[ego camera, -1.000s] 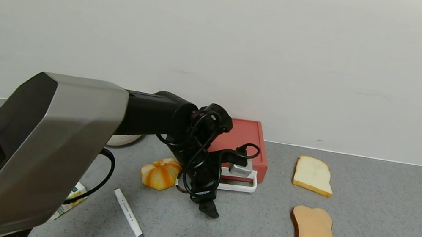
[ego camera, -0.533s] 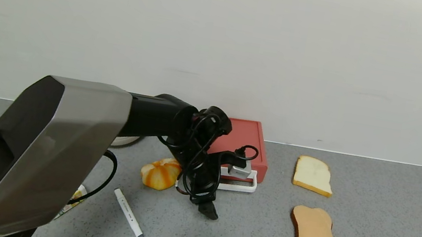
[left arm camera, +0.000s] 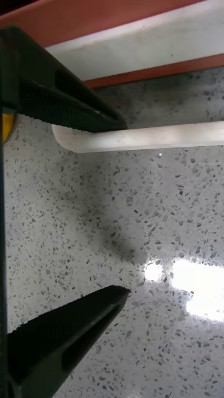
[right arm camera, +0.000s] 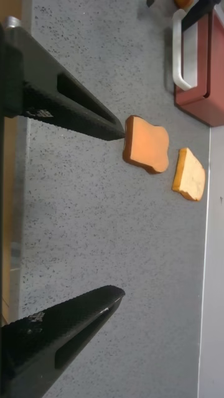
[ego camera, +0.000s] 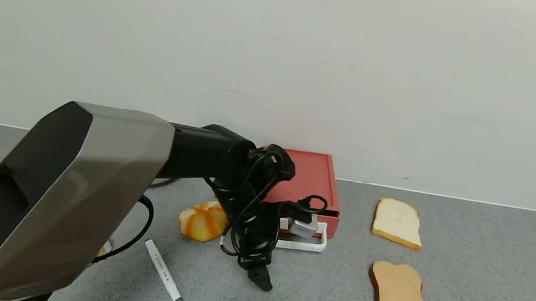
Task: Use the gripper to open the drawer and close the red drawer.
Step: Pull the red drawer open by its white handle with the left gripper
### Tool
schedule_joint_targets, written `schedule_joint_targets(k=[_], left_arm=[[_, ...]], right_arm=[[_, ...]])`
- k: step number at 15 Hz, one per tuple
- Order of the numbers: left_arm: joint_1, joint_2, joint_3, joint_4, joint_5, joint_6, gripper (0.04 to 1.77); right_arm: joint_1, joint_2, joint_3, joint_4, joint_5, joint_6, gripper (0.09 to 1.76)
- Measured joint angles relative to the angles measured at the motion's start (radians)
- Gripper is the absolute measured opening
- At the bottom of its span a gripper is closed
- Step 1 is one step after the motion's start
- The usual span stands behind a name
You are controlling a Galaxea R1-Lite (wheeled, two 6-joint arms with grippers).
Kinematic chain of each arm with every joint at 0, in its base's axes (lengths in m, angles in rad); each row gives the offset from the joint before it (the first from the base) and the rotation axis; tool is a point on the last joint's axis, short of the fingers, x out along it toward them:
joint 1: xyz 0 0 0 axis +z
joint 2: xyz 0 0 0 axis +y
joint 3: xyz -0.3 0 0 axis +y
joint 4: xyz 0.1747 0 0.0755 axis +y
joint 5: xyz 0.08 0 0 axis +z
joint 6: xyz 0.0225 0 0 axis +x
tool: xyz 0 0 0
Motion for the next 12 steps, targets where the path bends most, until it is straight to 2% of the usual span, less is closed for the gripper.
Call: schedule_joint_targets(k=[4, 7, 12], left_arm=[[-0.005, 0.004, 0.000, 0.013, 0.000, 0.000, 1.73], [-0.014, -0.001, 0.002, 0.062, -0.005, -0.011, 1.73], [-0.049, -0.020, 0.013, 0.128, -0.004, -0.081, 1.73]], right_arm=[[0.000, 0.000, 0.000, 0.000, 0.000, 0.000, 1.71], [0.000, 0.000, 0.000, 0.000, 0.000, 0.000, 1.71], [0.000, 0.000, 0.000, 0.000, 0.000, 0.000, 1.71]])
